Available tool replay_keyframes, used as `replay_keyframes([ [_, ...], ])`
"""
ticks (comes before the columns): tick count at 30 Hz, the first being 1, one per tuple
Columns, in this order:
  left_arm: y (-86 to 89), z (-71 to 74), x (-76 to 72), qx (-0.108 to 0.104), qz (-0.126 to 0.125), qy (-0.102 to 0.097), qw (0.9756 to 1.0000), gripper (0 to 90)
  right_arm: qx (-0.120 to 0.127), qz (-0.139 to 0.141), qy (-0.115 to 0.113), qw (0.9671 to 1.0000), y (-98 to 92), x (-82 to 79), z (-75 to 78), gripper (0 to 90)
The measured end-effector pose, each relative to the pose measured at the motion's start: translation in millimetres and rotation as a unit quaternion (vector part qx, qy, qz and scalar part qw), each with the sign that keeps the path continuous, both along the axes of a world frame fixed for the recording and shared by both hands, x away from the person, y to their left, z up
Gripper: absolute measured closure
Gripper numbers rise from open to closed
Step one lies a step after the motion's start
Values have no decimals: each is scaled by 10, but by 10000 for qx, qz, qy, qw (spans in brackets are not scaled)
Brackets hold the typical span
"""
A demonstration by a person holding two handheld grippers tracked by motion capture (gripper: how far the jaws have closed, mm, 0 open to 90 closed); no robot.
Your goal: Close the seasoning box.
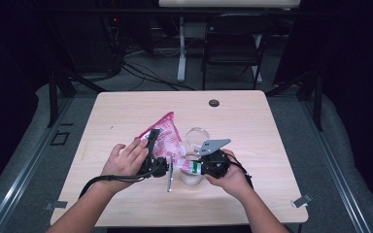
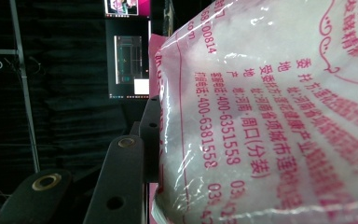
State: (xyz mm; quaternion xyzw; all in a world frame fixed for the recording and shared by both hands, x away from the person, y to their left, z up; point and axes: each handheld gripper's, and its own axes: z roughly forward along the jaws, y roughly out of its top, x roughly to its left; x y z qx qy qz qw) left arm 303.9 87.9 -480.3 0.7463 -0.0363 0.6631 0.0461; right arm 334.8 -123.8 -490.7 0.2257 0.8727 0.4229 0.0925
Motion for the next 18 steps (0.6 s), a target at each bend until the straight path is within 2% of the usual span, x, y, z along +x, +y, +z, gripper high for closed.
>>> replay_keyframes([
  [18,-8,11,0,10,-5,-13,10000,644,-4,-16,0,10000,-5,2,0,900],
])
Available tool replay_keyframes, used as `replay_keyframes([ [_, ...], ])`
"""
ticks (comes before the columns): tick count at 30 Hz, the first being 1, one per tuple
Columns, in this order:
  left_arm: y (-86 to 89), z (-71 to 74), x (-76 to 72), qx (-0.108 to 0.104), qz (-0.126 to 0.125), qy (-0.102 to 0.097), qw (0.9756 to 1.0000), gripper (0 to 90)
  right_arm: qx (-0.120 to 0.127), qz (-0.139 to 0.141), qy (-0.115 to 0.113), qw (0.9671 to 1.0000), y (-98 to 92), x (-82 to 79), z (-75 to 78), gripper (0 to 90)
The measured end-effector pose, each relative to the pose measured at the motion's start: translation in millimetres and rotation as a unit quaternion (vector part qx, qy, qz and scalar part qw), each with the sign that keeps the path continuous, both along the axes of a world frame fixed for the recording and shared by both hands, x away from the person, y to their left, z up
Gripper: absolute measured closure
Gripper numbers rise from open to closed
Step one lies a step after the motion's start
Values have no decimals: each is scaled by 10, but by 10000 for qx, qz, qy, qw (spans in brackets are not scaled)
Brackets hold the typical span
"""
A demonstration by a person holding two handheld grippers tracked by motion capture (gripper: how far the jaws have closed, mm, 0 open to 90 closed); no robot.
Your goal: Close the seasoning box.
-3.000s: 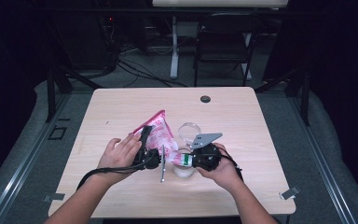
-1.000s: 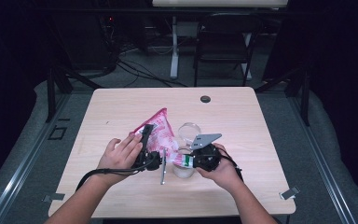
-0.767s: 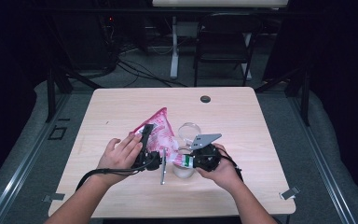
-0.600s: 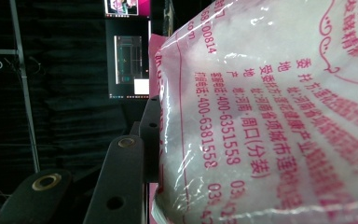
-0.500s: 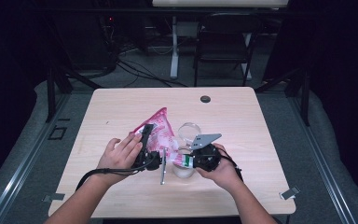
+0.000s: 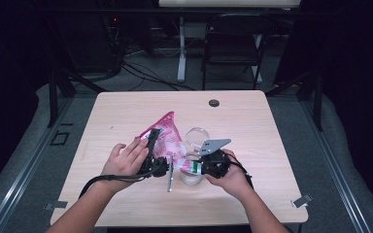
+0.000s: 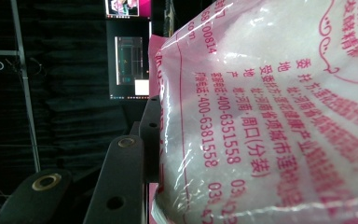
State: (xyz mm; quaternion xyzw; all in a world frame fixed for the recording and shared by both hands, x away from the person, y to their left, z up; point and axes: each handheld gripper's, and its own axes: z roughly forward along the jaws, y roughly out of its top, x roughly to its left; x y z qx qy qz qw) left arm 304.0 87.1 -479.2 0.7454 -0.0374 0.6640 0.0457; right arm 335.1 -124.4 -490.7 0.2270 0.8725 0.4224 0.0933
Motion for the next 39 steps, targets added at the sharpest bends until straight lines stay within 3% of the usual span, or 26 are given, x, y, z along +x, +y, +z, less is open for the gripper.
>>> replay_keyframes([
  [25,-19,15,-4,8,16,11,10000,645,-20,6,2,10000,-12,10,-1,900],
  [26,-20,16,2,25,-52,-68,10000,645,-18,-1,0,10000,-13,10,0,900],
  [39,-56,33,4,10,-84,-90,9999,644,42,-35,16,10000,-48,20,3,900],
])
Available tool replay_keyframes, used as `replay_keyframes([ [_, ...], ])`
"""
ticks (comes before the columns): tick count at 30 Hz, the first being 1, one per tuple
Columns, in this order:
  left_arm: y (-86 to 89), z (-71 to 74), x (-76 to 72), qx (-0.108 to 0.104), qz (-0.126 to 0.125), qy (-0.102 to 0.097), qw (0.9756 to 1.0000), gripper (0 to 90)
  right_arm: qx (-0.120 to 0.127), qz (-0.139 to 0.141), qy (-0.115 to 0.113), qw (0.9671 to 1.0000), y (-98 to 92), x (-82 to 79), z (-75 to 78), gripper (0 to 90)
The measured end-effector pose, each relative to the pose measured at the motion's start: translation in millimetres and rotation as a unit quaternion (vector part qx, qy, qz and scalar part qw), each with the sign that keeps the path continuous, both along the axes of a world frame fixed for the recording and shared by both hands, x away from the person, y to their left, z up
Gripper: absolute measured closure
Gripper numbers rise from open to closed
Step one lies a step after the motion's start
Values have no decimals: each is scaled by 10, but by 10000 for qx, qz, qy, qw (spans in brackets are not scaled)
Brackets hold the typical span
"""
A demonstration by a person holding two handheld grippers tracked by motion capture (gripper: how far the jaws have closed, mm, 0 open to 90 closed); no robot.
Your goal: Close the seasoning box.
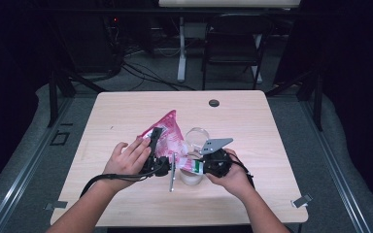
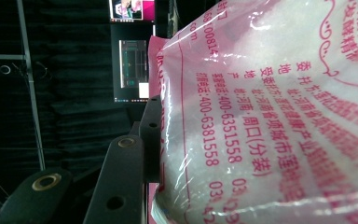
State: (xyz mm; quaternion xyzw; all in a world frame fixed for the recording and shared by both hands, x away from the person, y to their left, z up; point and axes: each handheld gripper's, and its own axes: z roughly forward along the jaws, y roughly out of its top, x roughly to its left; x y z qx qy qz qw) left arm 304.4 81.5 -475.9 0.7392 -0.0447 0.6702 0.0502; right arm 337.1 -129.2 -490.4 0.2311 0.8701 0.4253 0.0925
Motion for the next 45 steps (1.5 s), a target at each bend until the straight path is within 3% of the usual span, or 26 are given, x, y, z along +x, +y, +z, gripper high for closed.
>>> replay_keyframes([
  [11,-51,32,-1,89,-50,-69,9999,645,-2,-41,23,10000,-36,9,0,900],
  [25,-81,48,4,89,-93,-101,9999,644,-23,-53,50,10000,-48,9,-22,900],
  [30,-99,44,1,66,-33,-5,10000,644,-8,-75,72,9999,-61,12,-27,900],
  [31,-102,46,8,85,-120,-98,9998,644,-15,-78,77,9999,-66,13,-28,900],
  [45,-133,58,11,67,-149,-91,9998,644,-5,-75,104,9999,-88,22,-45,900],
])
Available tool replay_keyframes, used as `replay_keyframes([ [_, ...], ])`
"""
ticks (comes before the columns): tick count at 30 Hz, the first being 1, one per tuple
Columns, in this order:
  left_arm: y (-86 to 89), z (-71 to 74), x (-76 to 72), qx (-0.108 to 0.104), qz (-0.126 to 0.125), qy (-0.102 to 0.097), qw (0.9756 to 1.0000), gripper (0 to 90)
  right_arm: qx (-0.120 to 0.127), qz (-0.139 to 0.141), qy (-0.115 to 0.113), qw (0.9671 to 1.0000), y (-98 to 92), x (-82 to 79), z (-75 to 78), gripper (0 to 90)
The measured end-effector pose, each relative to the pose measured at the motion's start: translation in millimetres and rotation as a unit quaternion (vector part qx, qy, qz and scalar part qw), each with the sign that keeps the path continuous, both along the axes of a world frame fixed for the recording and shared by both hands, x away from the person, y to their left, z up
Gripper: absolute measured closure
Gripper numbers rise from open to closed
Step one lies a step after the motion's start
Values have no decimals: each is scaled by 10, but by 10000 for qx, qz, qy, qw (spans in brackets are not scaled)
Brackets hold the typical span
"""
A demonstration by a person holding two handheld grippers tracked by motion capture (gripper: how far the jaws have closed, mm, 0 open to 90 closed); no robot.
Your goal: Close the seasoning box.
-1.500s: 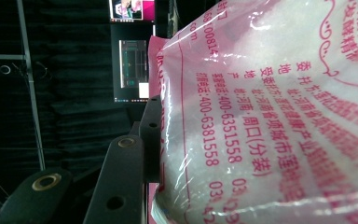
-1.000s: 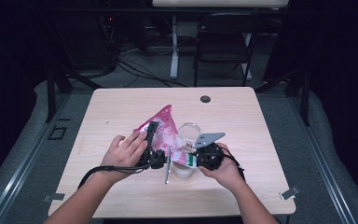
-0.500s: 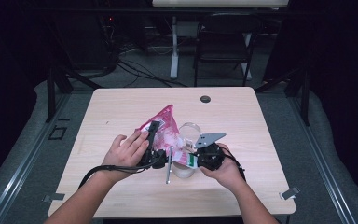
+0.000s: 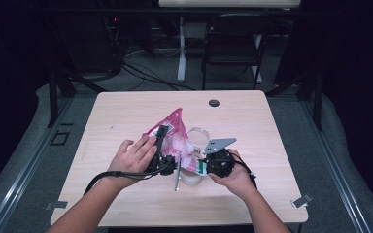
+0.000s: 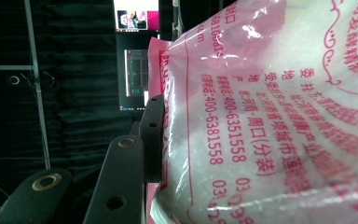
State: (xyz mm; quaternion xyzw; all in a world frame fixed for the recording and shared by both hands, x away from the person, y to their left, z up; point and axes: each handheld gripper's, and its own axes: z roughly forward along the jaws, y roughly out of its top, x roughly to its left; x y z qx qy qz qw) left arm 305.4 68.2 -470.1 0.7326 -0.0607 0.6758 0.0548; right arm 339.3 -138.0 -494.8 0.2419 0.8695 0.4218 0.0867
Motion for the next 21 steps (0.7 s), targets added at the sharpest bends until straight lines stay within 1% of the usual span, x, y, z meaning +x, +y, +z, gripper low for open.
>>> replay_keyframes([
  [3,2,1,-2,-18,3,17,10000,644,8,-1,7,10000,6,-3,-3,900],
  [4,1,6,-3,1,-15,-30,10000,644,-12,7,7,10000,7,-3,-3,900],
  [9,1,12,-6,17,-15,-47,10000,644,-3,7,9,10000,14,-7,-5,900],
  [16,-2,19,-11,19,-20,-44,10000,644,-13,7,6,10000,12,-6,-4,900],
  [17,-1,14,-12,-9,-8,-1,10000,644,-21,12,7,10000,11,-5,-3,900],
  [18,0,12,-15,-32,-6,-4,10000,644,-13,6,6,10000,13,-6,-4,900],
  [19,-5,24,-24,8,26,-20,10000,644,2,-1,7,10000,14,-7,-5,900],
  [20,-4,23,-27,-11,42,6,10000,644,6,4,8,10000,14,-7,-4,900],
  [21,-4,29,-25,12,-22,-66,10000,644,9,9,9,10000,15,-8,-4,900],
])
